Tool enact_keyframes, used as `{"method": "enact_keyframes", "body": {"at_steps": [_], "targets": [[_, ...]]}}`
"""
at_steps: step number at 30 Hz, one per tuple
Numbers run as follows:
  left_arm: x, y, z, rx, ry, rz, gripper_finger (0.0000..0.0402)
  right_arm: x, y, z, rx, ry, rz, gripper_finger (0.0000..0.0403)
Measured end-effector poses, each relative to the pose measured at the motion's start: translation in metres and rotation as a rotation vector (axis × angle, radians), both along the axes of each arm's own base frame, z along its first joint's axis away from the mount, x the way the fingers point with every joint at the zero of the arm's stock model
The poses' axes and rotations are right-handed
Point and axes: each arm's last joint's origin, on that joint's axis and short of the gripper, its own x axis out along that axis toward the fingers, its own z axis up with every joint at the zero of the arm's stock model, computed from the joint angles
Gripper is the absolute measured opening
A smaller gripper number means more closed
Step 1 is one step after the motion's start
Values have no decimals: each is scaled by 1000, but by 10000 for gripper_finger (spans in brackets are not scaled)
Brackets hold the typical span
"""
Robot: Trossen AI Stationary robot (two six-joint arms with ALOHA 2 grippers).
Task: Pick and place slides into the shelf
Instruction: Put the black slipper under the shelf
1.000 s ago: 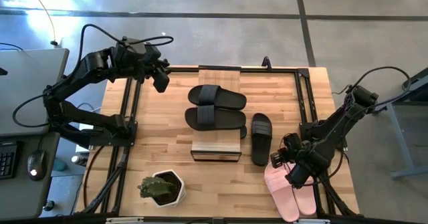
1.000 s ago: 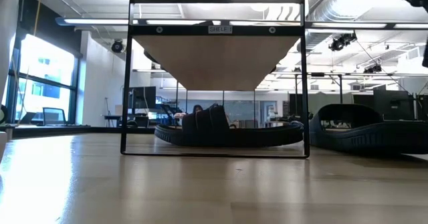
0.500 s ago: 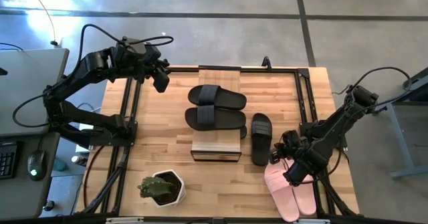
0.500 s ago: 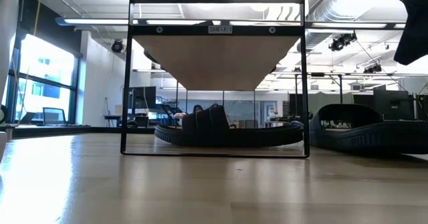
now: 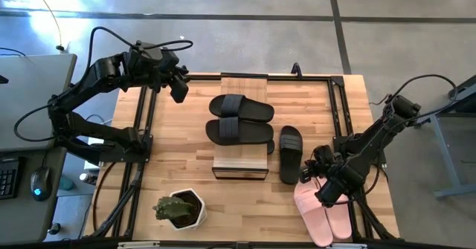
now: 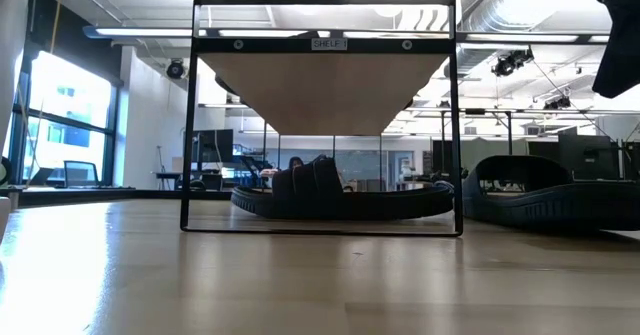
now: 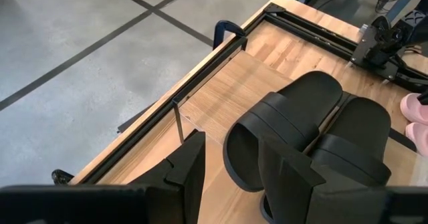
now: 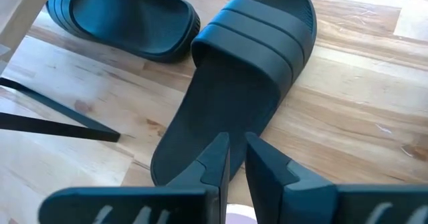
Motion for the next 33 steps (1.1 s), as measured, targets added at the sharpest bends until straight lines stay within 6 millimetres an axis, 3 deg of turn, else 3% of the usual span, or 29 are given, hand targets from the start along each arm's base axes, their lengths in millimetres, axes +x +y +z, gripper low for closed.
{"method": "enact_keyframes", "body": {"at_steps": [33], "targets": [[0, 0, 0, 0, 0, 0, 122, 0, 1, -1, -5, 48, 57, 39]]}}
